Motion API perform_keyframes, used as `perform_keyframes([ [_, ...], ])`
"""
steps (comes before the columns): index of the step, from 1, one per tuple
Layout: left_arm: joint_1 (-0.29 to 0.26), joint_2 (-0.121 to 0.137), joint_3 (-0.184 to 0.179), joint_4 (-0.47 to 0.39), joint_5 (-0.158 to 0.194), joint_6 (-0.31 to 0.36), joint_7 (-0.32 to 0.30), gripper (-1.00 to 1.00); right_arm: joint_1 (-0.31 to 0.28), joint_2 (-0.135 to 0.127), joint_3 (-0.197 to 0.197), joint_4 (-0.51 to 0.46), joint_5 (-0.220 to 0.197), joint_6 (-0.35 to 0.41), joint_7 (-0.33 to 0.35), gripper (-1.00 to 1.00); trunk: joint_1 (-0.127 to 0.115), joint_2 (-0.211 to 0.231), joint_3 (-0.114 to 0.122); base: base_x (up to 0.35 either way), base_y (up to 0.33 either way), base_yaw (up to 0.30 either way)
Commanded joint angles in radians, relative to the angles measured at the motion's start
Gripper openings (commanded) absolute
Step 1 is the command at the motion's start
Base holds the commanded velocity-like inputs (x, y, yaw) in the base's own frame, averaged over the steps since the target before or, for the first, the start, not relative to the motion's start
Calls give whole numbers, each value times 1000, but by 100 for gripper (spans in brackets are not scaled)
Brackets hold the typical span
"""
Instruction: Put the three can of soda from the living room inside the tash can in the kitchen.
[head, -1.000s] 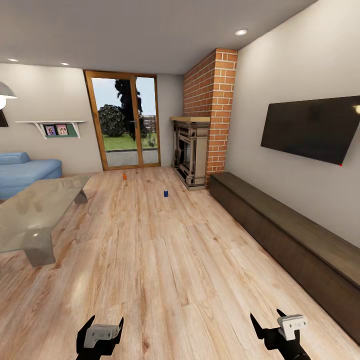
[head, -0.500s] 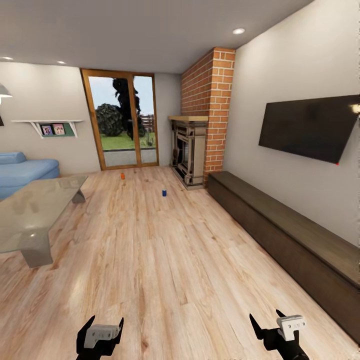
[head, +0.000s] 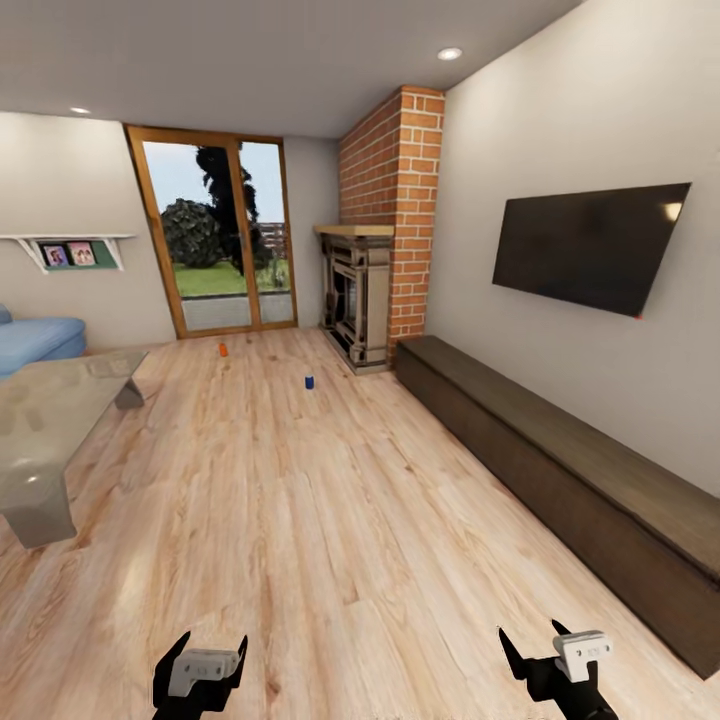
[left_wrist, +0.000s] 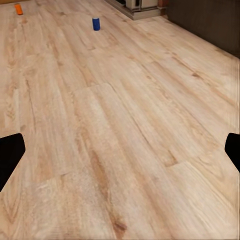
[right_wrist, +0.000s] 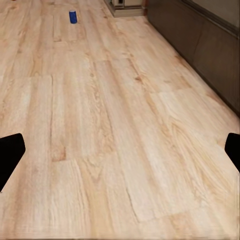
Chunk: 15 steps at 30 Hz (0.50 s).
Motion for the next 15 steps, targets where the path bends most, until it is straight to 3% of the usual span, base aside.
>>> perform_keyframes([
  [1, 0, -1, 0, 0, 0, 0, 0, 100, 0, 0, 0, 1, 0, 0, 0, 100, 0, 0, -1, 0, -160, -154],
  [15, 0, -6, 0, 0, 0, 1, 2, 100, 0, 8, 2, 17, 1, 0, -1, 100, 0, 0, -20, 0, -252, -111],
])
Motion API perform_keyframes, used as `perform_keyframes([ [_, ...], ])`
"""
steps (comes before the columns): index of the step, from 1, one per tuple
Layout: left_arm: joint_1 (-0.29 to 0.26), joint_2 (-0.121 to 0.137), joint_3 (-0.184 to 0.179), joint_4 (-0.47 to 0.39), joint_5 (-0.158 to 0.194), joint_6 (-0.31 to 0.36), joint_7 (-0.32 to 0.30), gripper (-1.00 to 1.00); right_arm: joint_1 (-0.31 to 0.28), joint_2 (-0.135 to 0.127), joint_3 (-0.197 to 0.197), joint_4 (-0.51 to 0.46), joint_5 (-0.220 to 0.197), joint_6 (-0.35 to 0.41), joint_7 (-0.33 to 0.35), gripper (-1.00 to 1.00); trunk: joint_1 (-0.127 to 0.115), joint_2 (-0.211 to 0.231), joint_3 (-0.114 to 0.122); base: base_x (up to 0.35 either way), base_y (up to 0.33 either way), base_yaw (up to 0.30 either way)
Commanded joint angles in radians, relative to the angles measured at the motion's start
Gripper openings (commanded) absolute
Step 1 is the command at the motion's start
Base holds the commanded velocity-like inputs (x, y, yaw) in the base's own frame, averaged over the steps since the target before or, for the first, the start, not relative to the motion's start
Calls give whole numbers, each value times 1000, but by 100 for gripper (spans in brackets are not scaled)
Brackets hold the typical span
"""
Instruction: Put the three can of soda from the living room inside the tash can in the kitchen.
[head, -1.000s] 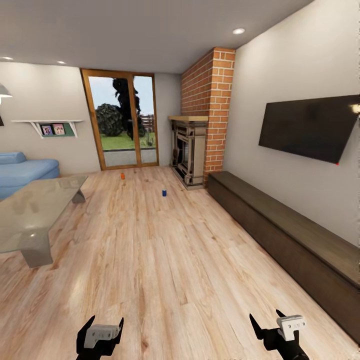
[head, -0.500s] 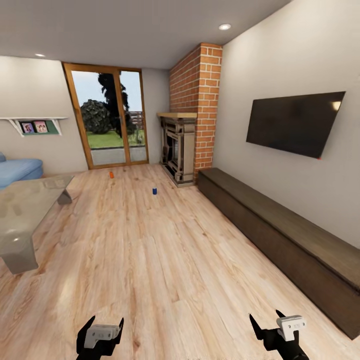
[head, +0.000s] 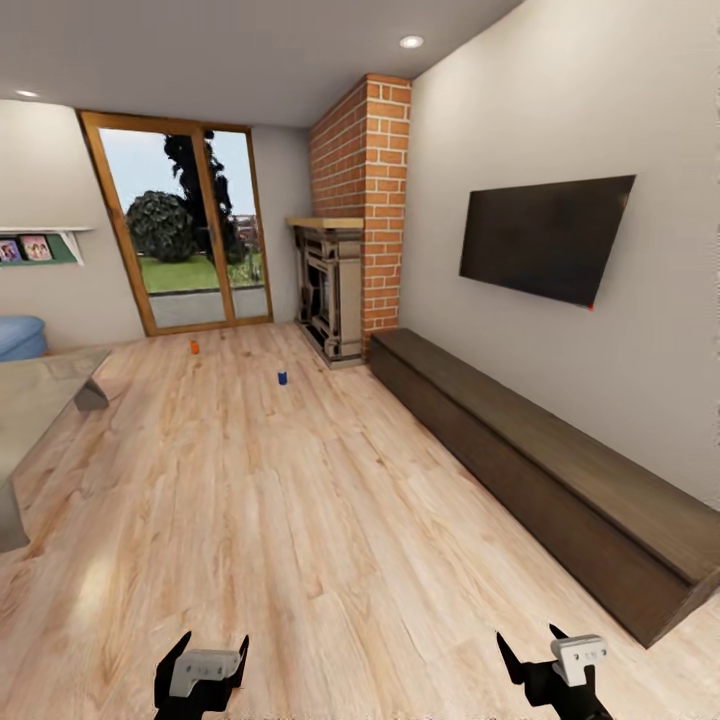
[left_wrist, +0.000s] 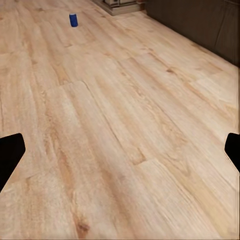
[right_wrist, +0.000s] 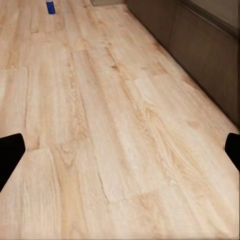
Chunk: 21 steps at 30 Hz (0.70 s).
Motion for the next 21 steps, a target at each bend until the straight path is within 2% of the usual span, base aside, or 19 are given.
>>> perform_keyframes([
  [1, 0, 0, 0, 0, 0, 0, 0, 100, 0, 1, 0, 1, 0, 0, 0, 100, 0, 0, -2, 0, -283, -21],
  [13, 1, -1, 0, 20, 3, -1, 0, 100, 0, 4, 1, 12, 5, -1, -1, 100, 0, 0, -20, -63, -265, 6],
  [21, 0, 0, 0, 58, 2, -1, 1, 100, -1, 5, 4, 16, 6, -2, -1, 100, 0, 0, -32, -15, -40, 81],
])
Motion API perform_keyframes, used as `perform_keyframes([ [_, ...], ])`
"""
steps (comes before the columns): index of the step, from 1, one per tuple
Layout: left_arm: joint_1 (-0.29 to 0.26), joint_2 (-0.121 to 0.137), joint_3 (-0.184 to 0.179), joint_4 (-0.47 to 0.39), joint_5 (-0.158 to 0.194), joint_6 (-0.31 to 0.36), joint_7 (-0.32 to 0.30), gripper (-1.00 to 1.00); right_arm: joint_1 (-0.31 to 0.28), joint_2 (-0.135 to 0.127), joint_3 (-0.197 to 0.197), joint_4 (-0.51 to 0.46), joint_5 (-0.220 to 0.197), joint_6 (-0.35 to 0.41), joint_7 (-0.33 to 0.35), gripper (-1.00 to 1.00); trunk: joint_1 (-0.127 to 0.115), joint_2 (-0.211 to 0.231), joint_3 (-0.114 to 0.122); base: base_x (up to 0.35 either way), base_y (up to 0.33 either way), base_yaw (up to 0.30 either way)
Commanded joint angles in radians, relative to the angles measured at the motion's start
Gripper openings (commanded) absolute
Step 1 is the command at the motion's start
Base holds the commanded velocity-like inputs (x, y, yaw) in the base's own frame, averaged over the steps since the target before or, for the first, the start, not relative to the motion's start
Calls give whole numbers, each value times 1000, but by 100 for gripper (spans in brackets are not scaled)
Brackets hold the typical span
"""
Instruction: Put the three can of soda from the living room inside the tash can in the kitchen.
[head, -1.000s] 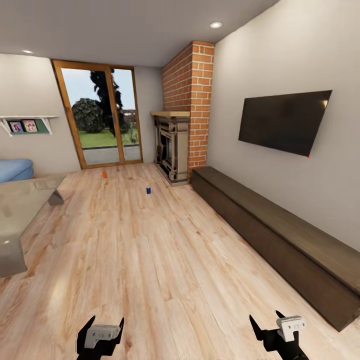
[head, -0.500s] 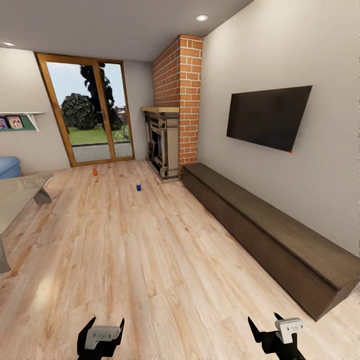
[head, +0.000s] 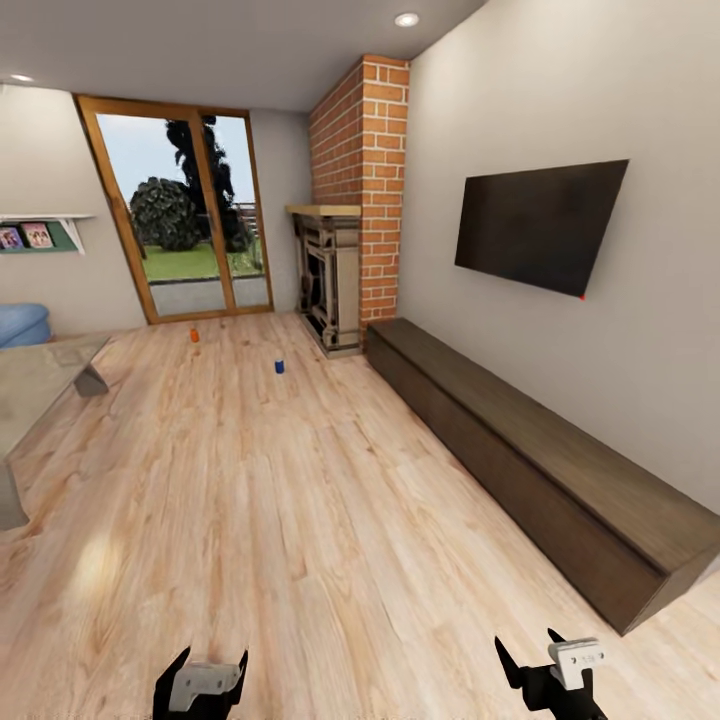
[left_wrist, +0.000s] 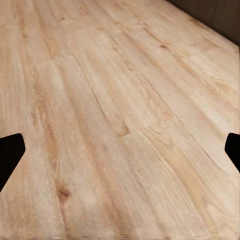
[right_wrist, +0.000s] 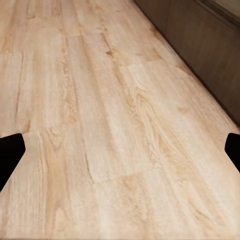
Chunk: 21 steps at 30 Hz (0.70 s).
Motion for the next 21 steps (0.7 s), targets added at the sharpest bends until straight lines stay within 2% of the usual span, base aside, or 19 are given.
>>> perform_keyframes([
  [1, 0, 0, 0, 7, 0, 0, 0, 100, 0, 0, 0, 0, 0, 0, 0, 100, 0, 0, -2, -58, -10, 89],
  [6, 0, 0, -1, 37, 2, 0, 0, 100, 0, 0, 1, 0, 0, -1, 0, 100, 0, 0, -9, -187, -47, 91],
  [21, 0, -1, -1, 42, 3, 0, -1, 100, 0, 6, 2, 2, 2, -2, 0, 100, 0, 0, -32, -304, -114, 92],
])
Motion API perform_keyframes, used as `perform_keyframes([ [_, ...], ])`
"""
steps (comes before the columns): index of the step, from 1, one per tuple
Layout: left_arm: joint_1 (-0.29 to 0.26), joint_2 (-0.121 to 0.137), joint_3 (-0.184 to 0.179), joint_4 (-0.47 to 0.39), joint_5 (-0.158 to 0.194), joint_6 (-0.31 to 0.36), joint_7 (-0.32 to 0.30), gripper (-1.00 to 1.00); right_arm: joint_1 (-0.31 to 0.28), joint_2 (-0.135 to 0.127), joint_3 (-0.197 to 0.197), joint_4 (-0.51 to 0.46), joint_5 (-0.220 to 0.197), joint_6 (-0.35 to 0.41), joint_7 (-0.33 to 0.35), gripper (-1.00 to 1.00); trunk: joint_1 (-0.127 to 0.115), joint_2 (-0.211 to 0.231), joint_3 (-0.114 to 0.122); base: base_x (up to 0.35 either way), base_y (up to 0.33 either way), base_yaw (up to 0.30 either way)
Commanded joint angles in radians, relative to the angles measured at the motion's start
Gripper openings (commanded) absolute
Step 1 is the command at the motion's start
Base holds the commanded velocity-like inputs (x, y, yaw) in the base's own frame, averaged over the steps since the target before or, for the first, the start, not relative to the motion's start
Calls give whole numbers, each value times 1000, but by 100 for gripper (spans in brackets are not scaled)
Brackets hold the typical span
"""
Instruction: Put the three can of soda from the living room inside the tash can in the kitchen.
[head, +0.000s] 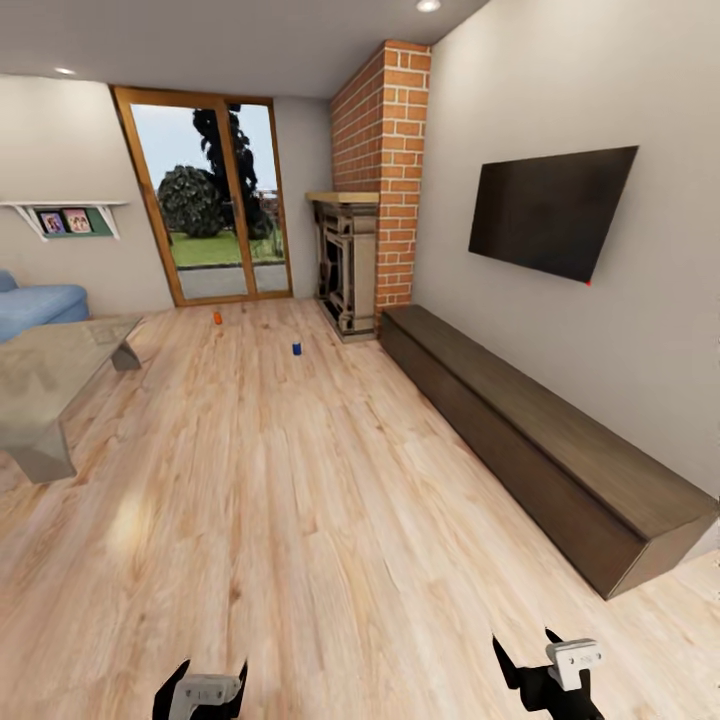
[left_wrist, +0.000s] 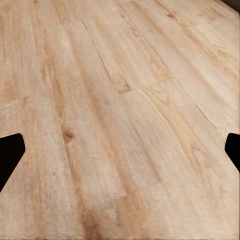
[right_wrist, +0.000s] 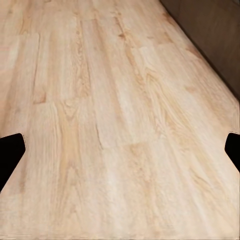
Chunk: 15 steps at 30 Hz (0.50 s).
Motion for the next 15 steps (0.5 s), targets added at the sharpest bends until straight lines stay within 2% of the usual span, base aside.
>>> perform_keyframes([
  [1, 0, 0, 0, 0, 0, 0, 0, 100, 0, 0, 0, 0, 0, 0, 0, 100, 0, 0, -2, -307, -153, 92],
  [15, 1, 0, 1, -3, 1, 0, 0, 100, 0, 1, 0, 2, 0, 0, 0, 100, 0, 0, -22, -289, -183, 88],
])
